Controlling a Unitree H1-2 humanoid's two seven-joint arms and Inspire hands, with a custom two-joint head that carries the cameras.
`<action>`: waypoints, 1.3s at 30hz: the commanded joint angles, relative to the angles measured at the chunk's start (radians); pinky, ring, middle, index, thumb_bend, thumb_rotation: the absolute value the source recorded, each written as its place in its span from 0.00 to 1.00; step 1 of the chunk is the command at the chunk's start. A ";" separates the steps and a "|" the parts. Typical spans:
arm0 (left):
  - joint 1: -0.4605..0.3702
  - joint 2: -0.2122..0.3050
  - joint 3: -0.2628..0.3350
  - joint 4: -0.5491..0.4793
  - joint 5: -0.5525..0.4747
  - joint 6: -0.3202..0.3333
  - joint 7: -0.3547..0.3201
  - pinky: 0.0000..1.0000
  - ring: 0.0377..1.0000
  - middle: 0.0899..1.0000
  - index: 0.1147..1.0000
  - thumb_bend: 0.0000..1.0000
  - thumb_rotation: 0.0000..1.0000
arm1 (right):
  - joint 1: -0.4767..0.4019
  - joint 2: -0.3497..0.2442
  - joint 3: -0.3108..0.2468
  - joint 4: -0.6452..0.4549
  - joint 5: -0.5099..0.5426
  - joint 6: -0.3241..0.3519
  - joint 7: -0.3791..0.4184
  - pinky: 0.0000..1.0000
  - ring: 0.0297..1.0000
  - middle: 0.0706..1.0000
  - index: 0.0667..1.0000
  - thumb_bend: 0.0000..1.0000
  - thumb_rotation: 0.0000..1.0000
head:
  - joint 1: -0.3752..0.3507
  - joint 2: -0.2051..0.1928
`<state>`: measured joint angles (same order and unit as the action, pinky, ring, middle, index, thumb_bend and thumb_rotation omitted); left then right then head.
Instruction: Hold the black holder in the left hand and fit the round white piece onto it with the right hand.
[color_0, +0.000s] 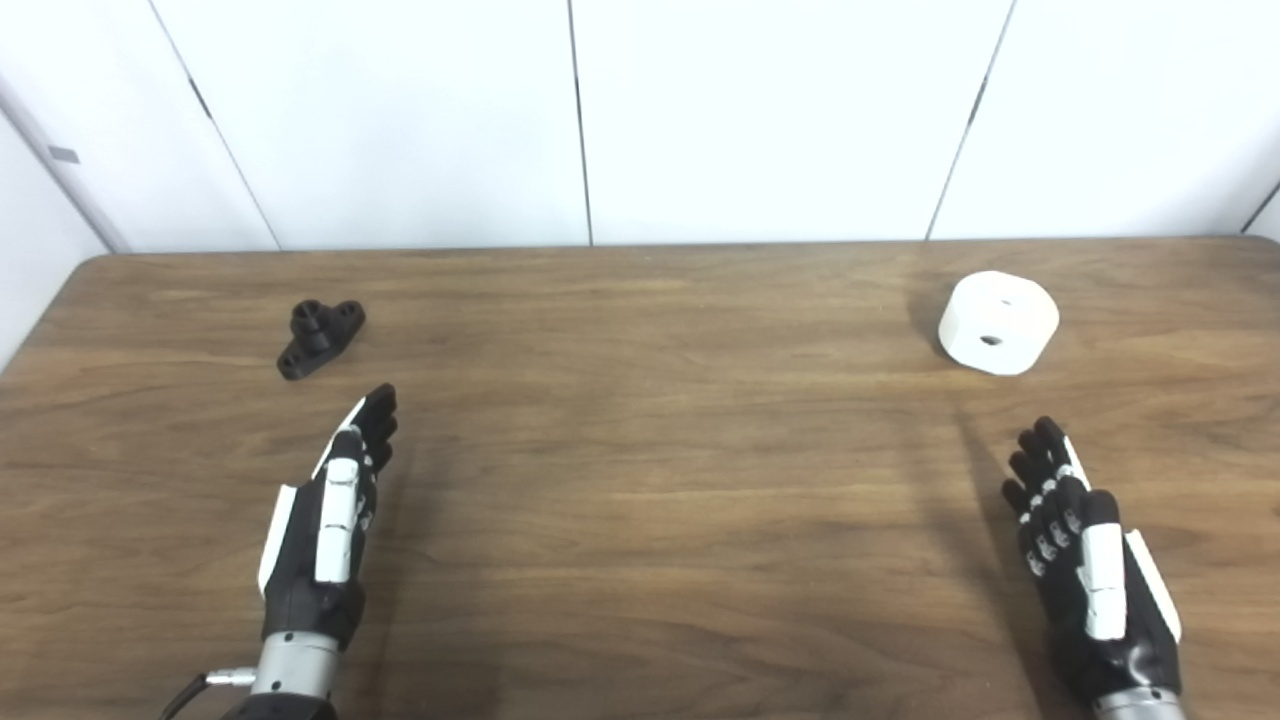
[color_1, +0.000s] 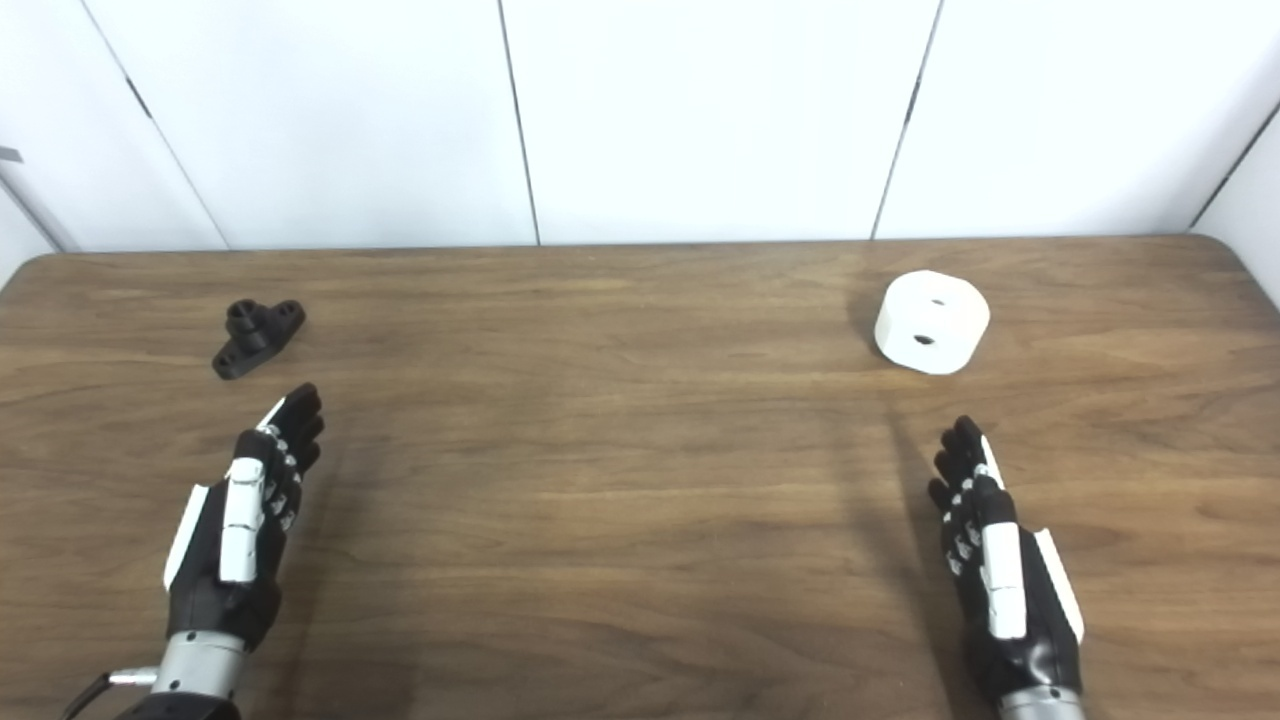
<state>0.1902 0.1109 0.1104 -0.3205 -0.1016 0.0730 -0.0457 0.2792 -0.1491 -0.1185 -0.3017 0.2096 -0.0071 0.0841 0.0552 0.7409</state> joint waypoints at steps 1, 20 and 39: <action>-0.003 -0.001 -0.004 -0.020 0.010 -0.031 0.001 0.99 0.97 0.95 0.92 0.57 0.99 | -0.013 -0.010 -0.010 -0.021 0.011 -0.053 0.015 1.00 1.00 1.00 1.00 0.64 1.00 | 0.006 -0.001; -0.001 -0.038 -0.052 0.082 0.056 -0.128 0.020 1.00 1.00 0.98 0.94 0.59 0.98 | -0.029 -0.043 -0.028 0.121 0.026 -0.156 0.060 1.00 1.00 1.00 1.00 0.63 1.00 | 0.140 -0.148; -0.017 -0.078 -0.100 0.185 0.118 -0.236 0.072 1.00 1.00 0.98 0.95 0.51 1.00 | -0.067 -0.068 -0.051 0.264 0.075 -0.251 0.117 1.00 1.00 1.00 1.00 0.60 1.00 | 0.216 -0.240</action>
<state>0.1694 0.0724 0.0230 -0.1693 0.0066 -0.1220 0.0143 0.2068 -0.2213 -0.1691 -0.1252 0.2854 -0.2290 0.1931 0.2592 0.5047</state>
